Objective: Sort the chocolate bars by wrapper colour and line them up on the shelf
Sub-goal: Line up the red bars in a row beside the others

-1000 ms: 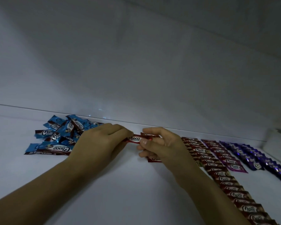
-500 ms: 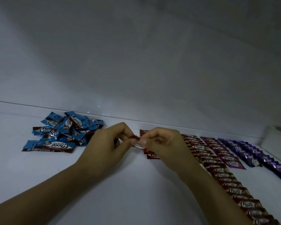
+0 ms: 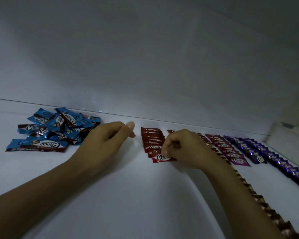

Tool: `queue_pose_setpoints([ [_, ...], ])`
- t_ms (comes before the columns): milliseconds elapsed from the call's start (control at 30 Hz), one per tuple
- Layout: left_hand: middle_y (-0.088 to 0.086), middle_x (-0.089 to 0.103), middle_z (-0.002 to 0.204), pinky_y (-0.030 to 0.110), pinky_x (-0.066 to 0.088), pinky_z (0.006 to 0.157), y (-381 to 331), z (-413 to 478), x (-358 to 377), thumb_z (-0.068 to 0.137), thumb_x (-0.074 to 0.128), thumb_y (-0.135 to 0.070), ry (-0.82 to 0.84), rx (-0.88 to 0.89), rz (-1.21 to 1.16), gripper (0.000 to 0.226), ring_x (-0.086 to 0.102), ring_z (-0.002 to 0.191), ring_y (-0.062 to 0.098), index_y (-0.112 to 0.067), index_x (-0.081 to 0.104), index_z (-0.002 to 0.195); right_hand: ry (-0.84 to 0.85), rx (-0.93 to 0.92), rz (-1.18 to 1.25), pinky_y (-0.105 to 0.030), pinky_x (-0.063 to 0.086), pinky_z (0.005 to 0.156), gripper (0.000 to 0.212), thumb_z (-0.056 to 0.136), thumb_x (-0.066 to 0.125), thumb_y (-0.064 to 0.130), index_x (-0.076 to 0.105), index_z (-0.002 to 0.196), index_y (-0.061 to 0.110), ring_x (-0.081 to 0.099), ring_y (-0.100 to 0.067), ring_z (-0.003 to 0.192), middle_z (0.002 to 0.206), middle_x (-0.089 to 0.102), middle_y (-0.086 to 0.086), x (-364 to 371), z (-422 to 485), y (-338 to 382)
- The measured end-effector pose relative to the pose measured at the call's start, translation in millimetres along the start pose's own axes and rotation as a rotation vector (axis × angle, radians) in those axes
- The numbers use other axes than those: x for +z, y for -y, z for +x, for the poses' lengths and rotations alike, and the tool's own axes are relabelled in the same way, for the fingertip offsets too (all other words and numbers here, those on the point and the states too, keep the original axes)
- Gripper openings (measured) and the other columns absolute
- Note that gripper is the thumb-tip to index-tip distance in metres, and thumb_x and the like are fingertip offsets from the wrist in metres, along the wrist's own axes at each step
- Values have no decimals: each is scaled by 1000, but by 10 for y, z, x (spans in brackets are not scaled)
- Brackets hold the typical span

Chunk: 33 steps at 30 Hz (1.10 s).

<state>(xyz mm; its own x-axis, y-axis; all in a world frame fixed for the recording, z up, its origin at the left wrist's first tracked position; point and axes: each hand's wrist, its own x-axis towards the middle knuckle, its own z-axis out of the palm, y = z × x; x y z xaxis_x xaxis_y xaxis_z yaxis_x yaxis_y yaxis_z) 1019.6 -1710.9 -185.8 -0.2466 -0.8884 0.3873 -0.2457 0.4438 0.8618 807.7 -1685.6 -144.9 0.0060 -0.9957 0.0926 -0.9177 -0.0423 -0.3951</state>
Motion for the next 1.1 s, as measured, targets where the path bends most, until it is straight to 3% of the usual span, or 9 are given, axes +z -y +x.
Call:
queue_pose_setpoints([
  [133, -8, 50, 60, 26, 39, 55, -57, 93, 49, 87, 21, -67, 29, -210, -112, 59, 47, 50, 4, -30, 66, 94, -15, -35, -36, -38, 44, 94, 19, 79, 73, 22, 64, 65, 31, 58, -1, 76, 74, 64, 17, 53, 16, -15],
  [233, 7, 48, 62, 33, 43, 66, -3, 173, 89, 104, 30, -26, 147, -419, -214, 38, 46, 57, 19, -20, 61, 83, -26, -58, -36, -29, 44, 83, 13, 78, 74, 25, 66, 69, 29, 57, -2, 78, 80, 65, 14, 101, 19, -33],
  [367, 3, 51, 81, 25, 41, 61, 24, 225, 97, 93, 29, 11, 82, -378, -238, 47, 49, 70, 16, -24, 58, 83, -88, -87, -57, -29, 39, 82, 21, 76, 75, 25, 58, 67, 32, 49, -2, 76, 77, 55, 18, 104, 0, -39],
  [533, -2, 59, 97, 11, 51, 68, 20, 41, 55, 88, 51, 12, 90, -112, -114, 46, 61, 88, 8, -31, 57, 101, -213, -194, 206, -27, 48, 73, 11, 81, 72, 27, 66, 73, 22, 58, -4, 77, 80, 65, 9, 215, -23, 164],
  [667, 4, 71, 84, 14, 53, 65, -78, 18, 98, 79, 65, 12, 36, -63, -324, 43, 70, 76, 9, -21, 59, 105, -44, -267, 446, -28, 55, 75, 20, 80, 74, 24, 72, 96, 11, 66, -10, 79, 85, 71, -2, 280, -45, 303],
  [800, 7, 73, 83, 24, 58, 68, -100, 11, 89, 80, 66, 4, -15, -57, -493, 33, 72, 76, 19, -16, 62, 107, -79, -247, 561, -29, 51, 60, 12, 77, 76, 10, 73, 82, 20, 62, -12, 60, 68, 70, -5, 222, -47, 303],
  [900, 7, 75, 82, 22, 58, 65, -51, 49, 49, 81, 66, 2, -76, -93, -458, 27, 73, 77, 19, -13, 63, 103, -84, -154, 617, -17, 46, 47, 13, 76, 77, 9, 73, 75, 21, 60, -7, 50, 56, 67, 3, 183, -42, 268],
  [1033, 1, 75, 84, 20, 57, 65, 9, 63, -29, 71, 72, -17, 44, -122, -363, 34, 71, 78, 13, -18, 64, 104, -75, -115, 661, -21, 50, 47, 16, 78, 74, 5, 69, 71, 18, 61, -13, 49, 57, 66, -4, 200, -45, 280],
  [1100, 0, 74, 78, 17, 54, 58, 8, 50, -21, 75, 72, -17, 77, -95, -251, 19, 68, 71, 12, -19, 68, 93, -79, -143, 681, -24, 53, 50, 16, 80, 71, 2, 67, 72, 16, 61, -15, 51, 61, 66, -8, 215, -49, 298],
])
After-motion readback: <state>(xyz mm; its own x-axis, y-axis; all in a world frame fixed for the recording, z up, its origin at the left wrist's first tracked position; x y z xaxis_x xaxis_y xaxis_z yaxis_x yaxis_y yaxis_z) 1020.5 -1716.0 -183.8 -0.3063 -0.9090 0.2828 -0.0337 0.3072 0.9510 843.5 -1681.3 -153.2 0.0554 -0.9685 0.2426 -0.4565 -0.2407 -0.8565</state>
